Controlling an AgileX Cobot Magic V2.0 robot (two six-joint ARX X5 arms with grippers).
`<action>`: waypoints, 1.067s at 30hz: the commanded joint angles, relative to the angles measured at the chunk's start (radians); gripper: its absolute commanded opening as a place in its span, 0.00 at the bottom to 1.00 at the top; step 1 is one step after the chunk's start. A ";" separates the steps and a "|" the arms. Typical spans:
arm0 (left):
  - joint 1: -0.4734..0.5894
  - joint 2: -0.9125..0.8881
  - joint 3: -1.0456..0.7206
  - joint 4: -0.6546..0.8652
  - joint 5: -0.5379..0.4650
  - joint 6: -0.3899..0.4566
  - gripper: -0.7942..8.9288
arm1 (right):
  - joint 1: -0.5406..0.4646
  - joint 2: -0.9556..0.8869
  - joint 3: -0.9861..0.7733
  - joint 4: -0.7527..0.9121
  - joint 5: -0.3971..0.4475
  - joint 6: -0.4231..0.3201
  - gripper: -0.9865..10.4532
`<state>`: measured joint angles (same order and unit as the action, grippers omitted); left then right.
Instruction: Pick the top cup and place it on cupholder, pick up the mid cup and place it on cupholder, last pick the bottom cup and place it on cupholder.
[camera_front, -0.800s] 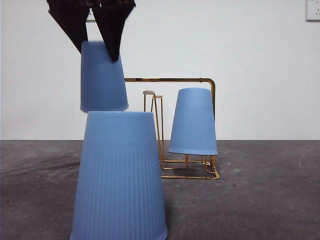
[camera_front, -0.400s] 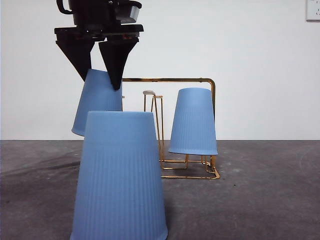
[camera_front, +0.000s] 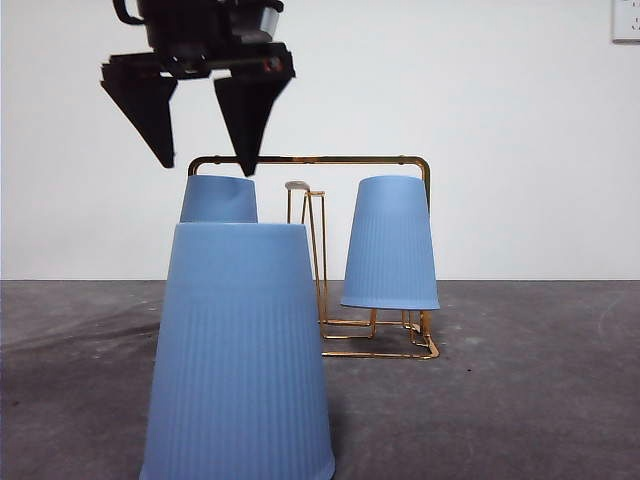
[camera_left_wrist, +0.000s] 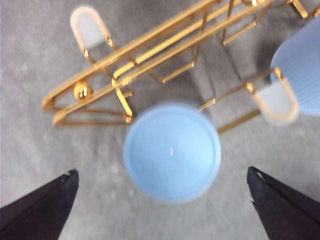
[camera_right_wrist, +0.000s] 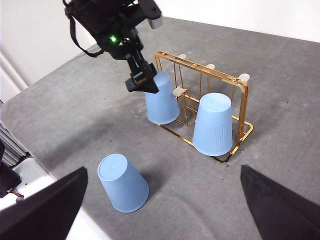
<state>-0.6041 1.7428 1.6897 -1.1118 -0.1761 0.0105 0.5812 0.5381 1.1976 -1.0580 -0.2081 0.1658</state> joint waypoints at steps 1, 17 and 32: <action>-0.005 -0.054 0.026 -0.047 0.030 -0.031 0.72 | 0.005 0.019 0.011 0.011 -0.011 0.040 0.51; -0.169 -0.563 -0.058 -0.219 0.158 -0.132 0.72 | 0.122 0.401 0.022 0.099 -0.201 0.176 0.52; -0.192 -1.196 -0.404 -0.137 0.285 -0.189 0.72 | 0.437 0.917 0.208 0.077 0.029 0.292 0.52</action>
<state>-0.7876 0.5495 1.2877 -1.2678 0.1036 -0.1555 1.0039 1.4239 1.3846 -0.9741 -0.1909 0.4328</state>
